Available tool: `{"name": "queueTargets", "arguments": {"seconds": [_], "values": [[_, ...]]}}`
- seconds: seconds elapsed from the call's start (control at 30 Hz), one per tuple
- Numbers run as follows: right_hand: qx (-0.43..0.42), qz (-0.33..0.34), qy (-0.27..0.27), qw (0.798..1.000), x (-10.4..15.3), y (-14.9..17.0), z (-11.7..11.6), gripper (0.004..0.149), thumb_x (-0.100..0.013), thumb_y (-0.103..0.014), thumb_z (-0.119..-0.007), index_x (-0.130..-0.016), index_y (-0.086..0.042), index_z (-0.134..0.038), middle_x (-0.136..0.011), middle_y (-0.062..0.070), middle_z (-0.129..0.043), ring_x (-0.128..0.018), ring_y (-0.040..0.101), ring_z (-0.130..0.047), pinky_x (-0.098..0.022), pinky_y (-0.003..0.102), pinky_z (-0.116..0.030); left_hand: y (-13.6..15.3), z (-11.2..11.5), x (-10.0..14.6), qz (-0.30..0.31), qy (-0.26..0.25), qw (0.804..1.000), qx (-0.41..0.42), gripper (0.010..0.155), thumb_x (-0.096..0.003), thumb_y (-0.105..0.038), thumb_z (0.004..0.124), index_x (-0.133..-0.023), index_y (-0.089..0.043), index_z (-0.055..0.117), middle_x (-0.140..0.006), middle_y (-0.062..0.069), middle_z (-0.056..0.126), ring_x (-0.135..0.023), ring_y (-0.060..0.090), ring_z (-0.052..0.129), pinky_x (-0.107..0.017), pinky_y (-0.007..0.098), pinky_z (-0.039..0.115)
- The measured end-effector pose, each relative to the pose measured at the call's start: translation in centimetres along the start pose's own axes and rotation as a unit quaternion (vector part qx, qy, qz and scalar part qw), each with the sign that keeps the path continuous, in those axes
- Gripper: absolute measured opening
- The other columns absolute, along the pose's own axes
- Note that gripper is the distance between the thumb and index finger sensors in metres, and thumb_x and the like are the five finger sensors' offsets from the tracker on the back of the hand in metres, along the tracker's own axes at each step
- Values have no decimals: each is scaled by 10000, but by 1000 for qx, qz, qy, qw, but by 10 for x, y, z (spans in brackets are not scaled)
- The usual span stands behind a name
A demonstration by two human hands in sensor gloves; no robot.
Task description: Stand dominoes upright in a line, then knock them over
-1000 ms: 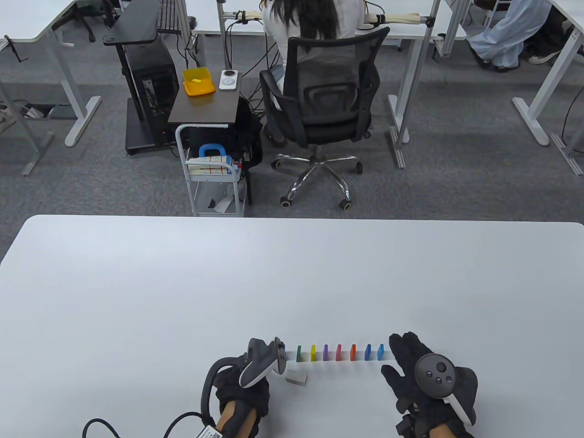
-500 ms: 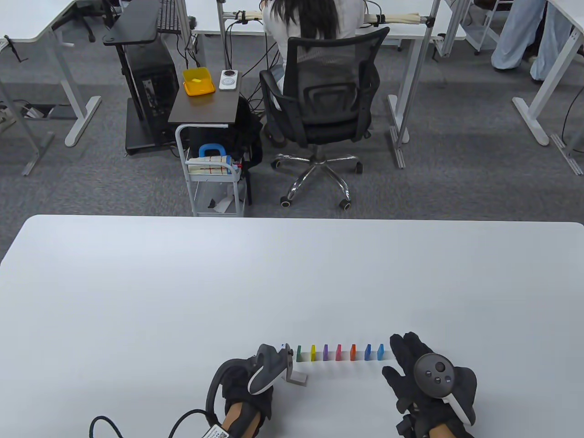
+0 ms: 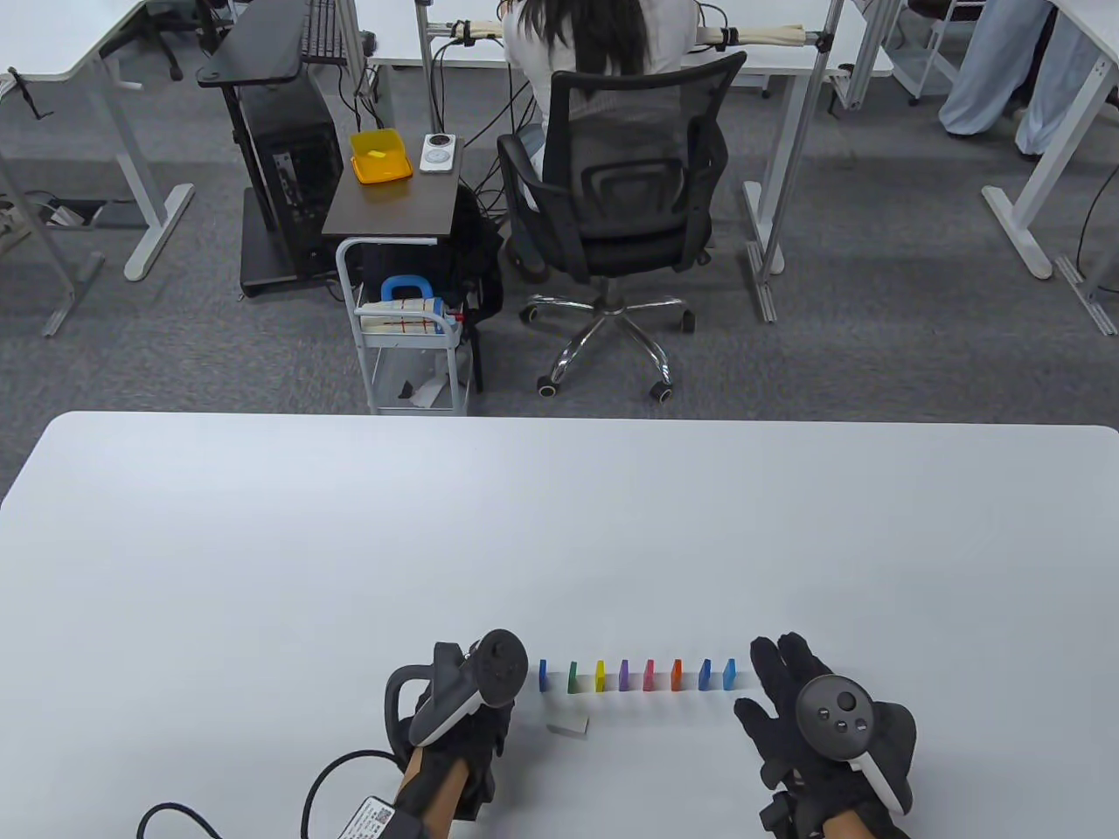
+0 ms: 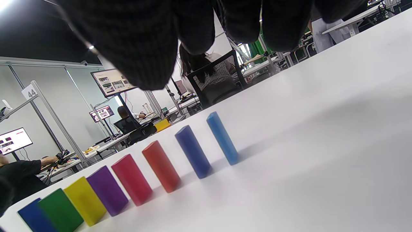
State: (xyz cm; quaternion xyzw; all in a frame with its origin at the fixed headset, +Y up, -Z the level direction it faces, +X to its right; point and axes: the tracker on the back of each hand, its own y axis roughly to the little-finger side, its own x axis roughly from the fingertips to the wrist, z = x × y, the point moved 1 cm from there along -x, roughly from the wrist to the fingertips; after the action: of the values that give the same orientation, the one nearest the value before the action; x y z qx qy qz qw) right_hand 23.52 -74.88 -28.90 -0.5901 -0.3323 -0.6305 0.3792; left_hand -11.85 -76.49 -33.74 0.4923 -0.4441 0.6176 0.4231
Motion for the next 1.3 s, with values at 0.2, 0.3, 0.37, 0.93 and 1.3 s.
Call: {"name": "queueTargets", "arguments": {"seconds": [0.2,0.3,0.37,0.93,1.3], "values": [[-10,-3,2,1000,0,3,3,712,-398,-440,-861,-1029,-175,-665,-1084,216,-555,-932,502,-685,-685,671,-552,4,14,-22,11,42,999,28,722,-370,-263,969,-987,-392,617,-919,-33,903,-699,254,1104,-595,496,923],[-13,-6,-1,1000,-1,4,3,710,-400,-440,-858,-1030,-176,-663,-1085,214,-556,-933,503,-684,-686,671,-551,6,17,-26,10,47,998,47,702,-371,-260,967,-979,-383,639,-920,-37,904,-700,267,1108,-581,497,935],[-14,-8,-3,1000,-2,4,2,709,-401,-442,-855,-1029,-173,-666,-1083,216,-558,-930,502,-688,-684,672,-555,7,17,-27,12,55,997,58,704,-372,-259,965,-981,-383,635,-923,-38,901,-711,273,1103,-584,501,933],[-4,-6,-12,1000,-2,1,-2,704,-402,-446,-849,-1026,-172,-672,-1076,217,-576,-920,497,-710,-678,670,-568,9,24,-29,6,53,998,39,727,-380,-269,948,-1003,-373,589,-927,-35,881,-723,244,1083,-595,501,917],[0,-7,-15,1000,-2,2,-3,703,-401,-445,-851,-1023,-169,-677,-1073,216,-583,-914,495,-721,-675,667,-575,7,25,-29,1,57,998,30,697,-382,-286,934,-993,-384,614,-929,-28,873,-729,229,1071,-604,482,910]]}}
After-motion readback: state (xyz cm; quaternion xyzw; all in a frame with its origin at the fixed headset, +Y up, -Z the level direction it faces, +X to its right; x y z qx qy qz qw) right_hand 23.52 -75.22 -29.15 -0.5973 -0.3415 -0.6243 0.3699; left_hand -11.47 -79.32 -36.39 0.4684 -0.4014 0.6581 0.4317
